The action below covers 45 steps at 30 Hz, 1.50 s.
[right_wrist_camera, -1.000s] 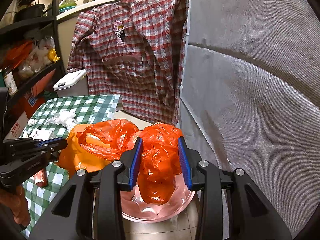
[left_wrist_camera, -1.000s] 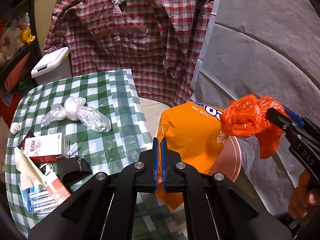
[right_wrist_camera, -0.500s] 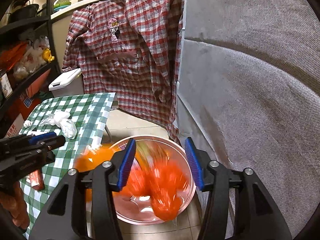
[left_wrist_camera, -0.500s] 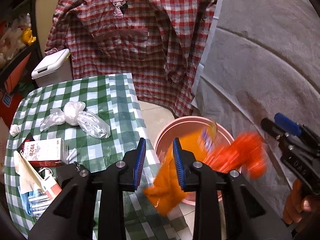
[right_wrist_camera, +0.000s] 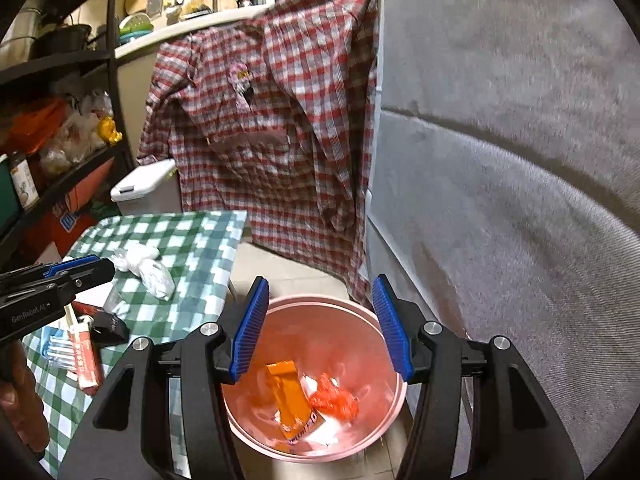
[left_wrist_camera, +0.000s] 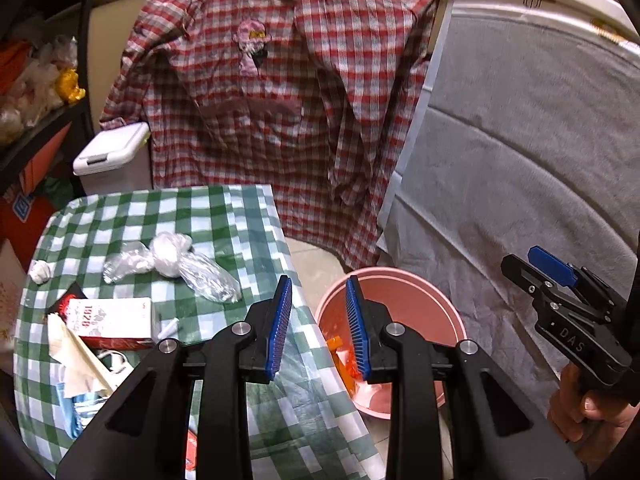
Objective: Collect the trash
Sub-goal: 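Move the right tool back to the table toward the red ointment box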
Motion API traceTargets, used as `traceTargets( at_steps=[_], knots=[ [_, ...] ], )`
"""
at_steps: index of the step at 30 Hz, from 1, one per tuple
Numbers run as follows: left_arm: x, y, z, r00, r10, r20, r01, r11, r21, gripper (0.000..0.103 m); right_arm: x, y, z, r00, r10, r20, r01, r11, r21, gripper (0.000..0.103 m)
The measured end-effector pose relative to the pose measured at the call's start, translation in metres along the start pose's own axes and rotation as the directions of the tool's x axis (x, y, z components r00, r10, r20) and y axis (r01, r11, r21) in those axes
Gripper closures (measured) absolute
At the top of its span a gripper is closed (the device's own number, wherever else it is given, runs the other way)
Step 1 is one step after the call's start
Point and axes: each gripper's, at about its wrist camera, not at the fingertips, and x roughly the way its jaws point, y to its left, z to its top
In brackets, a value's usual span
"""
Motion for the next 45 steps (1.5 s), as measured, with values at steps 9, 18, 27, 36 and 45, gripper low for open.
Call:
traceTargets(
  at_steps=[9,18,27,36,45],
  knots=[
    [-0.036,0.028,0.0,0.998,0.023,0.057,-0.023,1.0,-0.001,0.076,-0.024,0.021,0.004,0.997,0.023,0.071,-0.023,1.0,-0.003,0.049],
    [-0.077,0.082,-0.007,0.992,0.082,0.099,-0.079,0.996,-0.028,0.076,-0.041,0.06,0.002,0.991,0.075,0.108,-0.071,0.997,-0.042,0.049],
    [-0.11,0.146,-0.026,0.98,0.161,0.116,-0.156,0.986,-0.05,0.076,-0.044,0.113,-0.011,0.979,0.186,0.085,-0.177,0.979,-0.106,0.063],
    [-0.127,0.203,-0.042,0.976,0.198,0.094,-0.19,0.978,-0.084,0.076,-0.036,0.163,-0.024,0.958,0.283,0.039,-0.274,0.949,-0.155,0.064],
    [-0.107,0.222,-0.055,0.985,0.172,0.019,-0.171,0.983,-0.066,0.076,-0.016,0.212,-0.044,0.935,0.353,-0.044,-0.353,0.907,-0.231,0.063]
  ],
)
